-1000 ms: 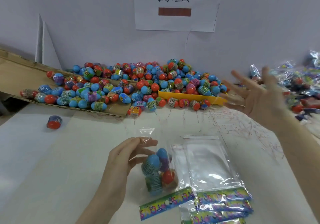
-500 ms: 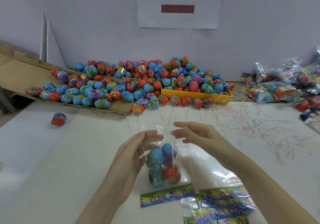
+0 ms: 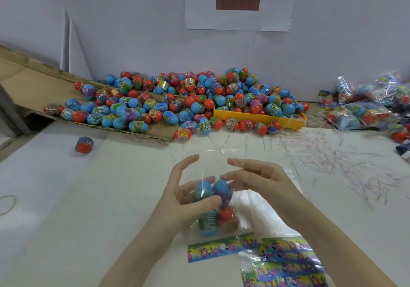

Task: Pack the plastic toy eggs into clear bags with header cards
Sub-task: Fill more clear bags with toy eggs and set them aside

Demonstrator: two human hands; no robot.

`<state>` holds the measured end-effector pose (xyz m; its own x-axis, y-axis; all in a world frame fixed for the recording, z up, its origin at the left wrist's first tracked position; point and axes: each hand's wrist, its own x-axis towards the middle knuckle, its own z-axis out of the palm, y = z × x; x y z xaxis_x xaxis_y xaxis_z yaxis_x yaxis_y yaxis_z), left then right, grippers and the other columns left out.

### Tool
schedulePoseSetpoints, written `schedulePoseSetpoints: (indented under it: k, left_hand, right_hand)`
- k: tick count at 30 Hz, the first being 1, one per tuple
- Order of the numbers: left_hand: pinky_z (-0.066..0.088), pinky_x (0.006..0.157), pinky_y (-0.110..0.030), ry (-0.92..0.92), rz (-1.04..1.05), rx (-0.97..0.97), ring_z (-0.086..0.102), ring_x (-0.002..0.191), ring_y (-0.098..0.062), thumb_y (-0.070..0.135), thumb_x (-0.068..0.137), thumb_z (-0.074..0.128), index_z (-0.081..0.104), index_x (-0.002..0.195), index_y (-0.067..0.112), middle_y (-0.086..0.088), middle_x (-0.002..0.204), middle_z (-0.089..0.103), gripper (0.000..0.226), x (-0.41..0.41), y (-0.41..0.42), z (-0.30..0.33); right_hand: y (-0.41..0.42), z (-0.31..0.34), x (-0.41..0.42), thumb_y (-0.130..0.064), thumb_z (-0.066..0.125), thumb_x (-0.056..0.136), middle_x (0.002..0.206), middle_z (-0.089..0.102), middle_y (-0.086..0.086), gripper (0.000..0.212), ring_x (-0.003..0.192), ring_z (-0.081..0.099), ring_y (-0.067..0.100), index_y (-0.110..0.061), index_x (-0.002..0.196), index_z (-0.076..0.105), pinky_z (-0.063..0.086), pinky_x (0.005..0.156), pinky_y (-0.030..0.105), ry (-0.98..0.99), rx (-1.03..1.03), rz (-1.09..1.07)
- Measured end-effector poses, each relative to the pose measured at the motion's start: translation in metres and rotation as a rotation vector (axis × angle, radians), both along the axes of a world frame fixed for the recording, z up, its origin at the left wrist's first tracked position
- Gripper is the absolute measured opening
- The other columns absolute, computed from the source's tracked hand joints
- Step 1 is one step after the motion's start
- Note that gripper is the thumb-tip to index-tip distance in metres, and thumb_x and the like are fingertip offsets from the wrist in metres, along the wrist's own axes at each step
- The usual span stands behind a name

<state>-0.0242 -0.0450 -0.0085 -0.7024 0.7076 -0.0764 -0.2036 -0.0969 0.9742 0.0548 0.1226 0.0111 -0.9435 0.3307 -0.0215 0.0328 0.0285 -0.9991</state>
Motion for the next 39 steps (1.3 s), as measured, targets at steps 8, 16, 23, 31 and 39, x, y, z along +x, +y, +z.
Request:
schedulePoseSetpoints:
  k: [8,16,23,31,39]
  left_hand:
    - [0.053,0.059,-0.019,0.012,0.083,0.023,0.071,0.081,-0.017,0.014,0.05,0.076,0.046,0.115,0.038,-0.001,0.09,0.074,0.076,0.003,0.004,0.002]
    - [0.057,0.074,-0.026,0.066,-0.004,-0.095,0.068,0.09,-0.019,0.031,0.048,0.076,0.068,0.1,0.015,-0.007,0.094,0.073,0.056,0.006,0.002,-0.003]
    - [0.057,0.074,-0.027,0.044,-0.017,-0.106,0.067,0.093,-0.021,0.021,0.055,0.075,0.068,0.099,0.014,-0.008,0.095,0.073,0.045,0.006,0.0,-0.003]
    - [0.054,0.064,-0.02,0.037,-0.044,-0.084,0.07,0.081,-0.014,0.02,0.055,0.075,0.069,0.098,0.014,-0.006,0.091,0.073,0.044,0.006,0.0,-0.001]
    - [0.054,0.071,-0.02,0.044,-0.041,-0.125,0.068,0.092,-0.009,0.027,0.06,0.086,0.061,0.11,0.027,0.009,0.097,0.072,0.056,0.005,-0.006,0.0]
  right_hand:
    - [-0.011,-0.003,0.005,-0.022,0.084,0.053,0.091,0.071,-0.004,0.077,0.078,0.065,0.01,-0.032,0.12,0.049,0.051,0.072,0.02,-0.157,0.175,0.173]
    - [-0.023,-0.005,0.005,0.001,0.07,0.069,0.081,0.068,0.002,0.054,0.06,0.054,0.002,-0.033,0.106,0.052,0.049,0.063,0.019,-0.195,0.164,0.059]
    - [-0.017,0.002,0.011,-0.007,0.078,0.069,0.085,0.072,-0.005,0.062,0.067,0.065,0.006,-0.032,0.117,0.049,0.051,0.064,0.019,-0.245,0.111,0.137]
    - [-0.005,0.014,0.011,-0.028,0.072,0.064,0.081,0.074,0.001,0.033,0.074,0.068,0.01,-0.015,0.094,0.07,0.046,0.062,0.009,-0.042,0.056,-0.087]
    - [-0.007,0.011,0.012,-0.005,0.059,0.082,0.074,0.072,0.006,0.011,0.066,0.065,0.013,-0.006,0.081,0.07,0.051,0.062,0.018,0.043,0.064,-0.111]
